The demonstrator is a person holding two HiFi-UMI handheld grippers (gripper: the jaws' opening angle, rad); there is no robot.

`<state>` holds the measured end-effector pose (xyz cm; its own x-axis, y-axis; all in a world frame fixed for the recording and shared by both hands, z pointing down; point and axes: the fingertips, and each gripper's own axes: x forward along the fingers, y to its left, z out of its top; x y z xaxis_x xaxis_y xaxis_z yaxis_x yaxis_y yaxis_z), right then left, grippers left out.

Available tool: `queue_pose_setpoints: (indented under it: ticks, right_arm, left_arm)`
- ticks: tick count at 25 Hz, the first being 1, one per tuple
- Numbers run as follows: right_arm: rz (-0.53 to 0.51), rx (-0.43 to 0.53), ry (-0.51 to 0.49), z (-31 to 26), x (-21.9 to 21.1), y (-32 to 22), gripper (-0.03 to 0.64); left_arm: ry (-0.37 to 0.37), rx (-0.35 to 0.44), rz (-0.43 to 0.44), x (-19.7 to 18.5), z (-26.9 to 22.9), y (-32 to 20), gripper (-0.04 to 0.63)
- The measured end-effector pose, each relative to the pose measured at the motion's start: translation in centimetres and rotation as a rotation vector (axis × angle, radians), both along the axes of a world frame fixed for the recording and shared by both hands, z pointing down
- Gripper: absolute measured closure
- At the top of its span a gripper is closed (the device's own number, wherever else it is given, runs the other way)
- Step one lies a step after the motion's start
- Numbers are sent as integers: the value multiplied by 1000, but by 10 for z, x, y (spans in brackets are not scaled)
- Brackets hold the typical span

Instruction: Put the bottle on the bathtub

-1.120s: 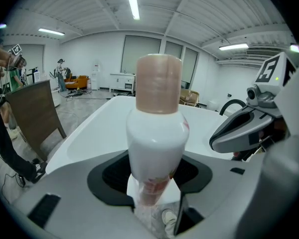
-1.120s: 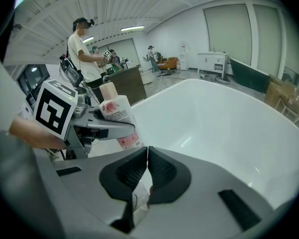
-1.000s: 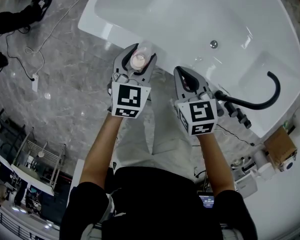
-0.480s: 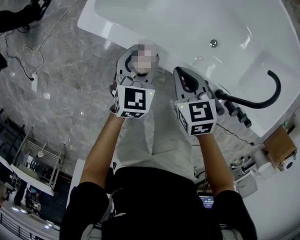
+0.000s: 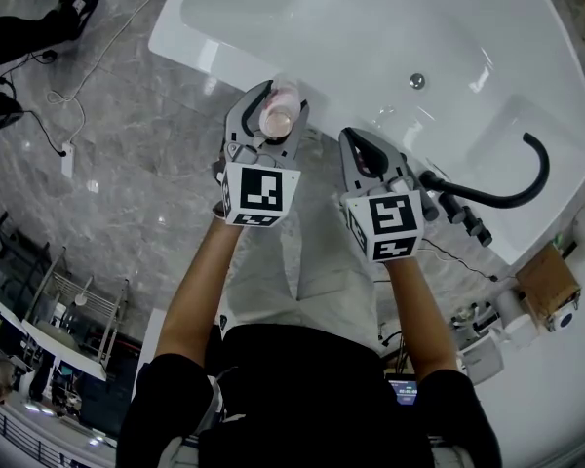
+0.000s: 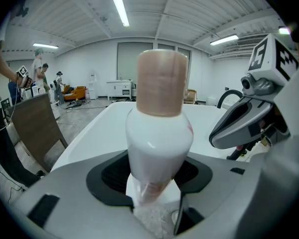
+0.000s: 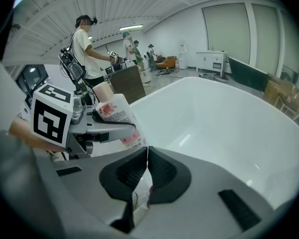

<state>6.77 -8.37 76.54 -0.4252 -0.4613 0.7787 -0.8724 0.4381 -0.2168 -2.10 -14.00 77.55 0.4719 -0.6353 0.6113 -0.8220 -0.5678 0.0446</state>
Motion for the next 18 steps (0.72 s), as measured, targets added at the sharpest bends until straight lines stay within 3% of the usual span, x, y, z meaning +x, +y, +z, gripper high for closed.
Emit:
queue_pose_setpoints:
  ticks: [18]
  right_arm:
    - [5,58,4,-36,2,-5,592]
  left_arm:
    - [-5,-19,26,-4,-20,20,354]
